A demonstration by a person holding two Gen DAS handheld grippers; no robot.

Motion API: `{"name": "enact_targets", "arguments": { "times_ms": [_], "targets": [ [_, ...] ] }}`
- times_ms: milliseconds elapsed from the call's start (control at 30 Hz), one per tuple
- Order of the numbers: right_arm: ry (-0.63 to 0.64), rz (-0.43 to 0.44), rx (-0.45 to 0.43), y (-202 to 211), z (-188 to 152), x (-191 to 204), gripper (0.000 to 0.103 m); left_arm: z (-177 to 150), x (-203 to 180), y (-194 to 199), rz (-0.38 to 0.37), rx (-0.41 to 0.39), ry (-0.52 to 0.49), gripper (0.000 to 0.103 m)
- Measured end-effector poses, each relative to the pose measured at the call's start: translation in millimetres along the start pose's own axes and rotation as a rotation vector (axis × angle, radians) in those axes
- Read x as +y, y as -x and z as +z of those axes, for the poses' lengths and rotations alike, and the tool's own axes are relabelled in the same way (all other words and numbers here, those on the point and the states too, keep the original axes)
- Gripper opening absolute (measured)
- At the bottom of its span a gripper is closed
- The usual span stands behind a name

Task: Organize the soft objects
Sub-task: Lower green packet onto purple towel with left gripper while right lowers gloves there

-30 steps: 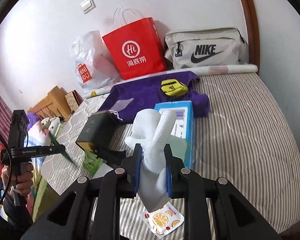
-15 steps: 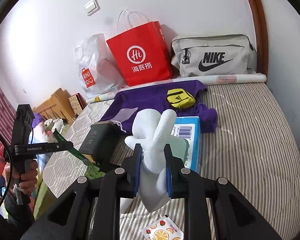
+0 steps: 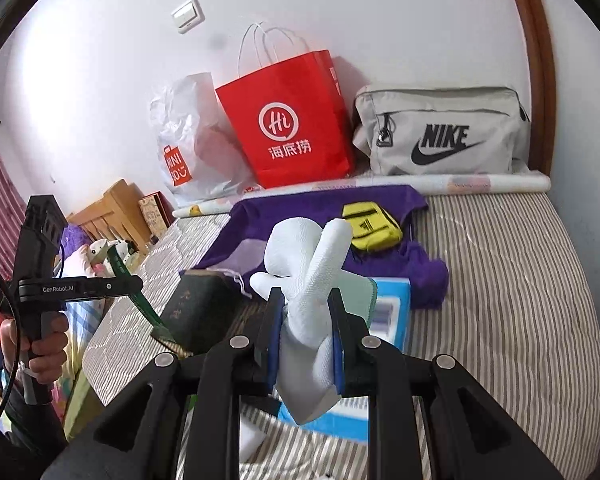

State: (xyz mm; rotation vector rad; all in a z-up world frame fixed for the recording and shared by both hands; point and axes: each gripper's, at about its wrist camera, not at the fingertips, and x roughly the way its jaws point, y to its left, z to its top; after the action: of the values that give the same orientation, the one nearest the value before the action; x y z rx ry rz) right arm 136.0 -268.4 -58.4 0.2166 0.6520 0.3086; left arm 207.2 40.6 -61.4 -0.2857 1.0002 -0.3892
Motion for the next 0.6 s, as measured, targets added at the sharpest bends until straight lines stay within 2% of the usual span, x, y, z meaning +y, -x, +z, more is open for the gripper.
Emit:
{"name": "enact_targets", "arguments": {
  "times_ms": [233, 600],
  "targets": [
    [0.01, 0.02, 0.005, -22.2, 19.0, 0.0, 0.021, 30.0, 6.2, -20.7, -0.03, 0.013, 0.025, 0.04],
    [0.03, 0.004, 0.018, -60.7, 44.8, -9.1, 0.021, 75.5, 12.3, -62.4, -0.015, 0.037, 0.042, 0.04]
  ]
}}
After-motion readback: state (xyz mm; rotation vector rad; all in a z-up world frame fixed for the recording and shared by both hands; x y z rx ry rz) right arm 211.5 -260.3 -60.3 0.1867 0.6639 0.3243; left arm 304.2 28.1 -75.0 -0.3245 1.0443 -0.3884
